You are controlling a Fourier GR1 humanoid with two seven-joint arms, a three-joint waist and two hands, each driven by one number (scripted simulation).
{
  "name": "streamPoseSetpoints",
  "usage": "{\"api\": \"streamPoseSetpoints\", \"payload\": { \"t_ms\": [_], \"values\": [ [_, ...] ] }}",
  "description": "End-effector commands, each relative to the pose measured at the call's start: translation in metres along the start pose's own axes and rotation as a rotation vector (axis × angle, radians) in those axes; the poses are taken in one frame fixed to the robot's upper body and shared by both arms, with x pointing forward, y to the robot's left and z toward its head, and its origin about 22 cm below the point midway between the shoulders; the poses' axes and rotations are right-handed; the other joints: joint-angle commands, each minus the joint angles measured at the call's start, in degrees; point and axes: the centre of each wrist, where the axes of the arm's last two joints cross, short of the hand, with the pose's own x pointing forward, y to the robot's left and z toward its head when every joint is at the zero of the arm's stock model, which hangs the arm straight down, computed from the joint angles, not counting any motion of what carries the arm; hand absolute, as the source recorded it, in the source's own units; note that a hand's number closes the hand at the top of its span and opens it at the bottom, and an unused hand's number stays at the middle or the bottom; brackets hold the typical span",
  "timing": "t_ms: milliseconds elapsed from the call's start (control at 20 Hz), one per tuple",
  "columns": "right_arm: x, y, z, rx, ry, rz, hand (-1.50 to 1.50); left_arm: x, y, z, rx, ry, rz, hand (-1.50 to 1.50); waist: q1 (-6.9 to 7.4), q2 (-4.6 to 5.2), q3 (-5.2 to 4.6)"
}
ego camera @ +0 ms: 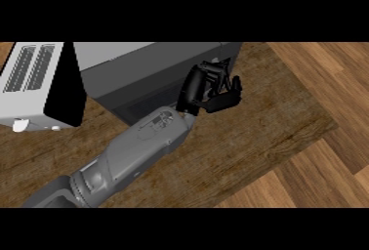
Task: Pick up the milk, place it into the microwave and close the microwave
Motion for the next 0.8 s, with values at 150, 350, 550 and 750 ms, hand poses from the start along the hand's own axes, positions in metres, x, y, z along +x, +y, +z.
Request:
{"api": "streamPoseSetpoints", "payload": {
  "t_ms": [150,350,550,750],
  "values": [
    [0.004,-0.005,-0.001,-0.012,0.000,-0.017,-1.50,-0.003,-0.005,-0.012,0.193,0.096,0.004,1.50,1.51,0.42,0.12],
    [0.010,-0.011,0.002,-0.041,-0.007,0.004,-1.50,-0.011,0.002,-0.013,0.240,0.128,-0.019,1.50,2.56,0.57,0.17],
    [0.020,-0.019,0.002,-0.075,-0.023,0.033,-1.50,-0.018,0.007,-0.010,0.209,0.148,-0.031,1.50,4.30,0.48,0.05],
    [0.027,-0.022,0.005,-0.093,-0.021,0.051,-1.50,-0.027,0.028,-0.009,0.199,0.169,-0.067,1.50,6.00,0.64,-0.02]
  ]
}}
